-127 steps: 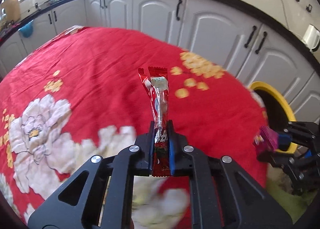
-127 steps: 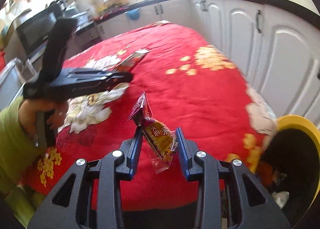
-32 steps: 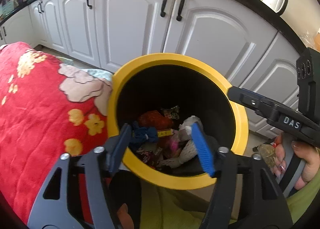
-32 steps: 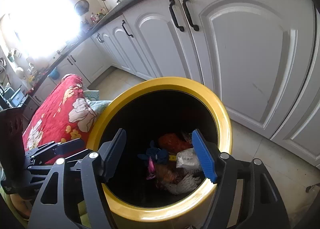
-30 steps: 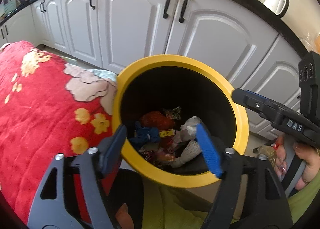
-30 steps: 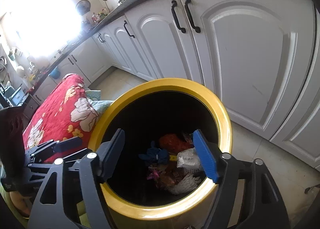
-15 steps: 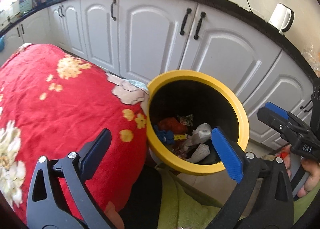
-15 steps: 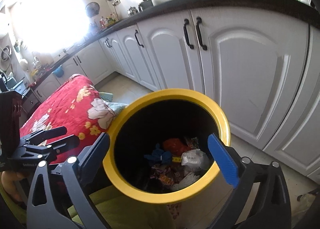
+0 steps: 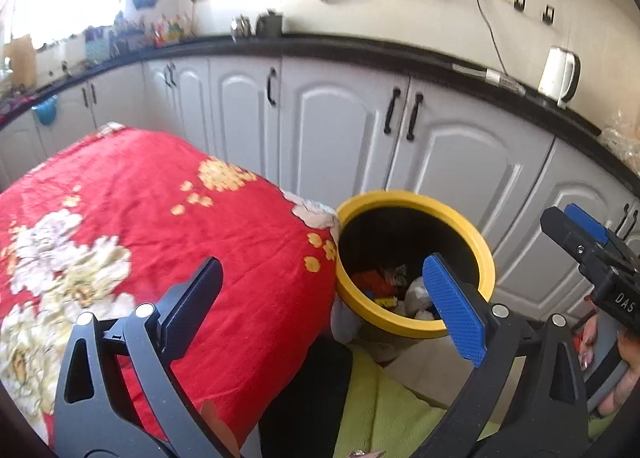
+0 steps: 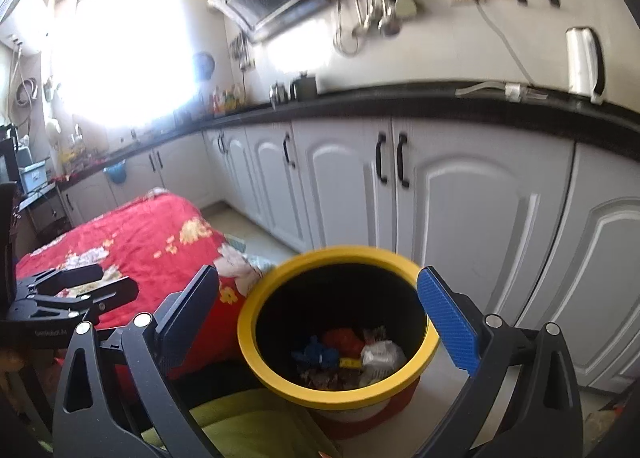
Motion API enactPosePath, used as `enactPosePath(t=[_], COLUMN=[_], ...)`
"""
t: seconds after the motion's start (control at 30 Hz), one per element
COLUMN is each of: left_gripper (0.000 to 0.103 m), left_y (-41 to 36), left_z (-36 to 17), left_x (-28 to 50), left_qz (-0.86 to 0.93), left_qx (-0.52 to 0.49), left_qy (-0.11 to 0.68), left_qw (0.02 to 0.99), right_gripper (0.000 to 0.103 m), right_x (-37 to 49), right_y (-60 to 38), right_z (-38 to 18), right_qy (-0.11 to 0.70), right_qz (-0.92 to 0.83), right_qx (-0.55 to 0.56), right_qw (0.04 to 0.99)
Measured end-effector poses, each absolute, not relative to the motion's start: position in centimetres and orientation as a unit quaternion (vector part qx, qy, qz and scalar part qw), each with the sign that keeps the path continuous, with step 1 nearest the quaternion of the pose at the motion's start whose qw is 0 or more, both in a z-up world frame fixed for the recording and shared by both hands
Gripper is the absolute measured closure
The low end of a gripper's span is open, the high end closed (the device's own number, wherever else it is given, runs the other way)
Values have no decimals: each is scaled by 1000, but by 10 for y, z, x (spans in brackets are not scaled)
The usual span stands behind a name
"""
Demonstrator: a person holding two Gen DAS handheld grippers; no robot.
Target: Collect trash
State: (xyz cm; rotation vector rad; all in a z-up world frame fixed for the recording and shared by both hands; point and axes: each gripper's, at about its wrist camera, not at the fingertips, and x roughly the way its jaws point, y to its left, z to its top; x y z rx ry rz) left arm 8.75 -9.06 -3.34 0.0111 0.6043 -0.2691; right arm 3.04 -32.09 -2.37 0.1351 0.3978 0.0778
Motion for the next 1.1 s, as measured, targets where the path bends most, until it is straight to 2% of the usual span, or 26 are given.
enactPosePath(t=[0.27,0.4,1.1], left_gripper=[11,11,11], left_y=[-79,-77,-71], left_z=[-20,-16,-12], left_x=[45,32,26], left_qz=[-104,-106,-100], left_qx=[-5,-12,-18], left_qy=[231,205,195], left_qw=[967,973,976], right_gripper=[6,6,6], right_x=[-8,-11,-12], right_y=[-301,-292,-277], right_z=[-20,-22,-25], right_qy=[137,133,124], right_qz=[35,36,50], right_qx=[58,38,11], right_qw=[988,990,991])
